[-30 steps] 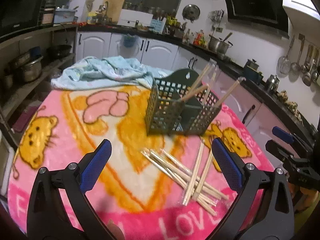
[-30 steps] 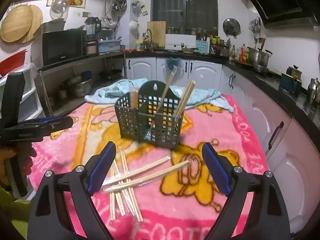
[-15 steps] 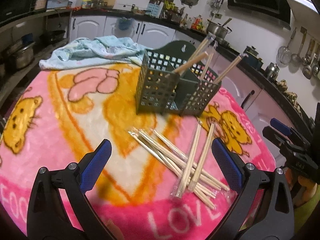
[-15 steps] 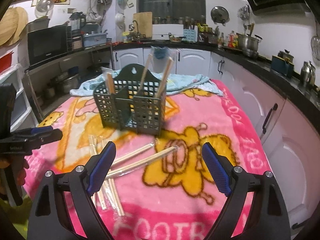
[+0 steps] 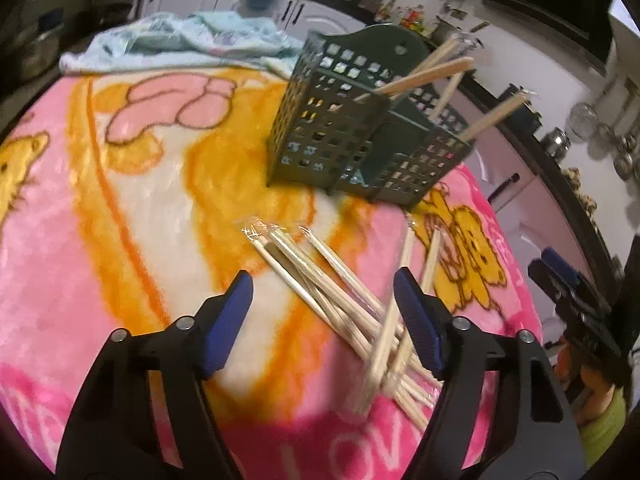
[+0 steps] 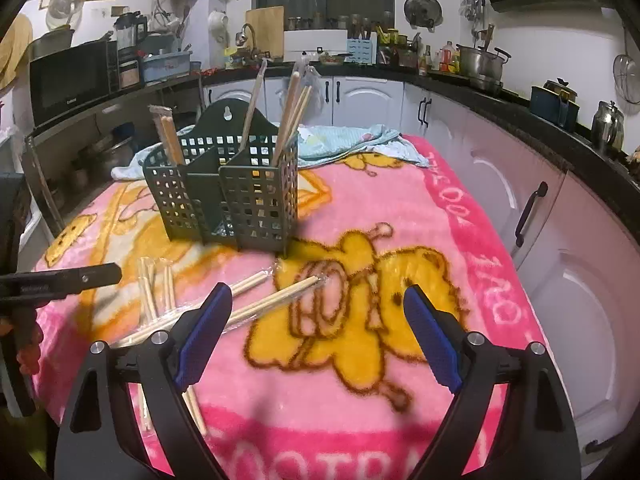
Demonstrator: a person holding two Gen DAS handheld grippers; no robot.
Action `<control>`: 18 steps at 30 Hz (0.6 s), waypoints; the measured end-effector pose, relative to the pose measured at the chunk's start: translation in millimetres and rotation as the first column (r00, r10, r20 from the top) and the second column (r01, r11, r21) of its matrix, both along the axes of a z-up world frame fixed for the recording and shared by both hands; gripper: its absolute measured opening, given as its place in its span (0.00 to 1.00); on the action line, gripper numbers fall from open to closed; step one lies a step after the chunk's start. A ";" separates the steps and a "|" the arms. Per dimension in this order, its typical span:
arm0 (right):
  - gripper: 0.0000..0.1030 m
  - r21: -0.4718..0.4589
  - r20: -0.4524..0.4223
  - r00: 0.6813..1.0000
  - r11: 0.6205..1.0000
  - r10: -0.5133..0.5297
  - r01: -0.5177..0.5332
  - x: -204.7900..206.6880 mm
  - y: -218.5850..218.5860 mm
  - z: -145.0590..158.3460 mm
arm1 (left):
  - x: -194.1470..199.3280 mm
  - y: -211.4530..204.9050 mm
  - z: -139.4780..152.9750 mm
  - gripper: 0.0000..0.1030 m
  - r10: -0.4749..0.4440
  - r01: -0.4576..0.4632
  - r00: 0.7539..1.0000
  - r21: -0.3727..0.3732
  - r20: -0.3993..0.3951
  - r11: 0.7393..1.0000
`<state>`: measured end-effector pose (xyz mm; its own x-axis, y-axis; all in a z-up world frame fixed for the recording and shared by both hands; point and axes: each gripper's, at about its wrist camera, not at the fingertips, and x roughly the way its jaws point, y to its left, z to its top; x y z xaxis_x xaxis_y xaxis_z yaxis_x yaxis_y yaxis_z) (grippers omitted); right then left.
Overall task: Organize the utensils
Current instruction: 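Lower both tools to the chopstick pile and close the left tool on a chopstick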
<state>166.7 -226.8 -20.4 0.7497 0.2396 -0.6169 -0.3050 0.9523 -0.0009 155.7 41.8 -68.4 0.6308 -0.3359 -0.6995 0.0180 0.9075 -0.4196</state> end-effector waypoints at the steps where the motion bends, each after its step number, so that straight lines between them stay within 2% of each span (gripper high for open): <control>1: 0.82 -0.003 -0.003 1.000 1.000 0.000 0.000 1.5 0.0 -0.8 | 3.0 1.1 -1.7 0.60 0.006 -0.006 1.000 -0.008 -0.008 1.000; 5: 0.82 -0.009 -0.025 1.000 1.000 -0.005 0.005 8.0 0.5 -6.7 | 14.7 5.6 -8.3 0.58 0.023 -0.024 0.999 -0.033 -0.034 0.999; 8: 0.81 0.004 -0.053 0.999 1.000 -0.009 0.010 18.6 0.8 -11.6 | 21.7 9.2 -12.5 0.51 0.032 -0.035 0.998 -0.061 -0.051 0.998; 13: 0.71 0.052 -0.148 0.989 0.998 -0.009 0.017 46.5 4.3 -22.9 | 31.3 16.1 -18.6 0.47 0.057 -0.064 0.995 -0.088 -0.080 0.994; 16: 0.62 0.062 -0.201 0.979 0.998 -0.009 0.022 63.7 9.0 -32.6 | 36.6 21.4 -22.6 0.40 0.067 -0.076 0.993 -0.100 -0.095 0.992; 18: 0.58 0.069 -0.247 0.969 0.997 -0.015 0.033 75.1 10.6 -40.6 | 39.6 25.6 -26.6 0.31 0.072 -0.084 0.991 -0.113 -0.112 0.990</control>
<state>241.7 -216.2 -61.0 0.5830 0.2737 -0.7650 -0.2645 0.9542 0.1399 195.3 67.3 -94.9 0.5815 -0.3724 -0.7233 -0.1018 0.8488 -0.5188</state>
